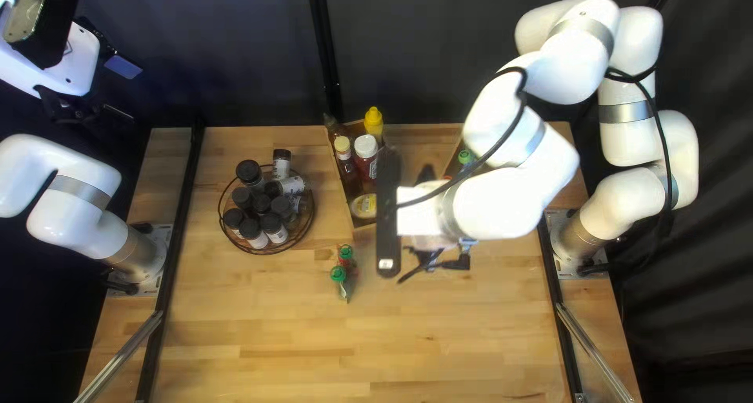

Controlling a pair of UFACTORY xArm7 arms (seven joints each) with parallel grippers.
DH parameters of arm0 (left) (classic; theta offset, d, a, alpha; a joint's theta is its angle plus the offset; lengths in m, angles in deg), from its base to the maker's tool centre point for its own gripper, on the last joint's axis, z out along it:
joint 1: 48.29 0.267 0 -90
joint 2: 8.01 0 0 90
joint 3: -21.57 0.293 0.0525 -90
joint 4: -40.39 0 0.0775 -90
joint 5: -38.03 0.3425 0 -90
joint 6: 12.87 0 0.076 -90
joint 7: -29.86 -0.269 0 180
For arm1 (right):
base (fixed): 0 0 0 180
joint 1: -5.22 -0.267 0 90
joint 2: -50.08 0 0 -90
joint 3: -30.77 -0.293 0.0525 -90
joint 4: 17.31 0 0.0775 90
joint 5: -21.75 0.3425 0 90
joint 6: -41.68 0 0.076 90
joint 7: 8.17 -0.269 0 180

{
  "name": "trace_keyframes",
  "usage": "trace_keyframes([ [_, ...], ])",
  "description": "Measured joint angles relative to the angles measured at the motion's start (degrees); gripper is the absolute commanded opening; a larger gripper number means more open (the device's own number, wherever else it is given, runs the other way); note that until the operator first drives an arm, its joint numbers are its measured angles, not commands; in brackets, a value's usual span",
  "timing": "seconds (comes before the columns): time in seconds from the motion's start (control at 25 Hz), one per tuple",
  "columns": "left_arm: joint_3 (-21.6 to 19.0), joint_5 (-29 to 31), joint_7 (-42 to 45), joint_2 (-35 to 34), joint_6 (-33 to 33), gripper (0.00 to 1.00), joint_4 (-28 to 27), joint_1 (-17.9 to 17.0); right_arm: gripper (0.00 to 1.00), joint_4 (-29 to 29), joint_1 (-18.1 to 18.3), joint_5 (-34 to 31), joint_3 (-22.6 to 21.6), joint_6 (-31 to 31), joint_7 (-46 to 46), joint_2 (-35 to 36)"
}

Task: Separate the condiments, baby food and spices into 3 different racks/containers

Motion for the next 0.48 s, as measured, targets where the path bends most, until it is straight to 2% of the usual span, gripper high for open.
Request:
trace_keyframes([
  [0.16,0.0,0.0,0.0,0.0,0.0,1.0,0.0,0.0,1.0,0.7,-2.2,-2.1,4.7,-4.2,4.2,-2.6],
  [0.48,0.0,0.0,0.0,0.0,0.0,1.0,0.0,0.0,1.0,-0.6,-2.6,-7.0,11.1,-10.6,13.2,-8.4],
])
